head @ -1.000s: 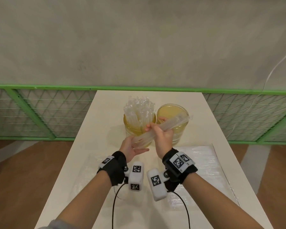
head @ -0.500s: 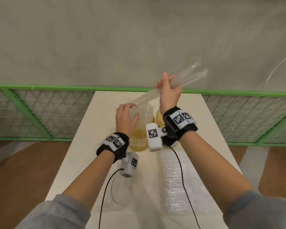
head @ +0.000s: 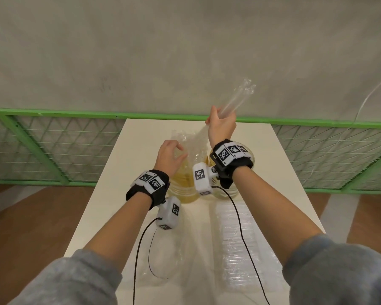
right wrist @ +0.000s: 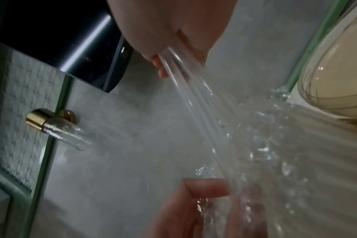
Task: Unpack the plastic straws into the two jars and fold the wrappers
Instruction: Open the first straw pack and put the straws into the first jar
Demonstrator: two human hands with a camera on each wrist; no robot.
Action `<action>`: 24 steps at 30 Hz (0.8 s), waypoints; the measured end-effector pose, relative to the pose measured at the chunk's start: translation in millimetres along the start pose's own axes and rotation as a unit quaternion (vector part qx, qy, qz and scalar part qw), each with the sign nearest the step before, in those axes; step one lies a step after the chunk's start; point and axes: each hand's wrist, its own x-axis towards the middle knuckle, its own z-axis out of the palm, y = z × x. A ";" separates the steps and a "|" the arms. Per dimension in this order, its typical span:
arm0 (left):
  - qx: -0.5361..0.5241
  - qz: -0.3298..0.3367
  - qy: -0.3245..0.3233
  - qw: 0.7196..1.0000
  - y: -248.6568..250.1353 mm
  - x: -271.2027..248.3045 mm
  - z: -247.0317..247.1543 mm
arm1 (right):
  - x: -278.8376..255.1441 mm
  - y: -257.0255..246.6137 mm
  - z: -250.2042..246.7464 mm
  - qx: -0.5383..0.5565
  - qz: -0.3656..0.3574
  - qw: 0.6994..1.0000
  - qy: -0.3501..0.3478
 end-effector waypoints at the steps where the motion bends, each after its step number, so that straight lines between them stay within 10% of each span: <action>1: 0.004 0.003 -0.007 1.000 -1.2 -0.8 -1.1 | 0.8 0.7 -0.5 0.005 0.001 1.000 0.008; 9: 0.004 0.009 -0.029 1.000 -3.3 1.4 -2.4 | -8.8 -1.1 10.7 0.002 -0.055 0.986 -0.157; 14: 0.010 0.013 -0.034 0.999 -5.2 3.1 0.6 | -8.6 1.9 8.6 0.070 0.014 0.994 -0.083; 19: 0.018 0.011 -0.037 0.999 -6.5 4.1 -0.1 | -20.2 37.7 0.0 -0.140 -0.005 0.956 -0.259; 24: 0.014 -0.011 -0.044 0.999 -1.3 1.3 0.1 | -31.2 51.1 2.8 -0.224 -0.023 0.939 -0.261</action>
